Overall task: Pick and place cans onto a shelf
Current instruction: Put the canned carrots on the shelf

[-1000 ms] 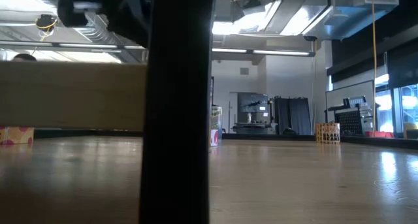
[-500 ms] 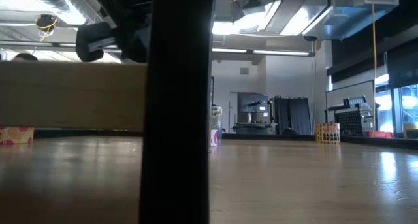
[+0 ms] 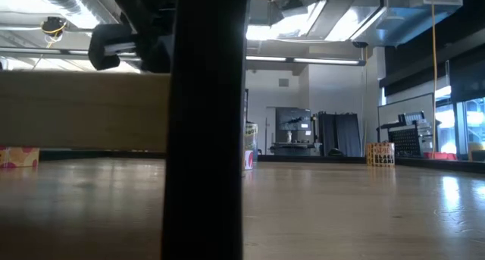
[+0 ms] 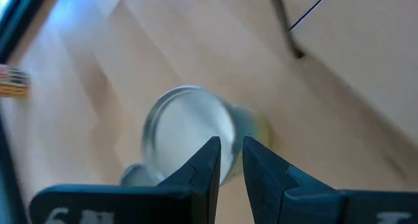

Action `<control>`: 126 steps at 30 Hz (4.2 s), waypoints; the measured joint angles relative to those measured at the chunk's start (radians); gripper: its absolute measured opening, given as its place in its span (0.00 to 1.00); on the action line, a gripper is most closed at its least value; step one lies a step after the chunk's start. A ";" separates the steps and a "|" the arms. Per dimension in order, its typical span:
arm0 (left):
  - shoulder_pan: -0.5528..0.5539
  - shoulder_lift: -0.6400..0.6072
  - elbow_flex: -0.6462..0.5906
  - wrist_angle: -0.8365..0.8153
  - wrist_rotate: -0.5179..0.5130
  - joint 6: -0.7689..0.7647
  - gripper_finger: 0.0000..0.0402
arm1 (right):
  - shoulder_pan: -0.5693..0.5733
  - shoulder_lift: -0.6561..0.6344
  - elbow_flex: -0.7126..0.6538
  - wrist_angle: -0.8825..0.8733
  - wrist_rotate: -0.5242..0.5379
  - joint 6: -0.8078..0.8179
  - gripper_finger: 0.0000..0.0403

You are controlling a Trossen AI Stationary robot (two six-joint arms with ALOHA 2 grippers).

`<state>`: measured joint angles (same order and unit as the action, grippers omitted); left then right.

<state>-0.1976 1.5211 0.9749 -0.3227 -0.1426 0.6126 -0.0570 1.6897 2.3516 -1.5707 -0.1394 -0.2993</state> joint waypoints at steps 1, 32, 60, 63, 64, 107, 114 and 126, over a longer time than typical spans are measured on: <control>0.002 0.000 0.000 0.000 0.017 -0.002 0.14 | 0.000 0.000 0.000 0.000 0.000 0.000 0.08; 0.013 0.084 0.003 0.059 -0.024 -0.068 0.03 | 0.000 0.001 0.000 0.000 0.018 -0.026 0.08; 0.014 0.088 0.351 -0.456 -0.089 -0.689 0.00 | 0.000 0.001 0.000 0.000 0.016 -0.027 0.08; 0.004 0.088 0.421 -0.562 -0.127 -0.791 0.00 | 0.000 0.001 0.000 0.000 0.016 -0.027 0.08; -0.003 0.087 0.443 -0.597 -0.141 -0.822 0.00 | 0.000 0.001 0.000 0.000 0.016 -0.027 0.08; -0.802 0.133 0.677 -0.953 -0.303 -1.839 0.00 | 0.000 0.001 0.000 0.044 0.016 -0.045 0.08; -0.854 0.230 0.676 -0.947 -0.309 -1.891 0.00 | 0.000 0.001 0.000 0.045 0.016 -0.043 0.08; -0.893 0.292 0.676 -0.951 -0.297 -1.929 0.00 | 0.000 0.001 0.000 0.093 0.016 -0.042 0.08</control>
<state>-1.0907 1.8133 1.6505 -1.2741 -0.4395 -1.3160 -0.0570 1.6905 2.3516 -1.4781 -0.1231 -0.3416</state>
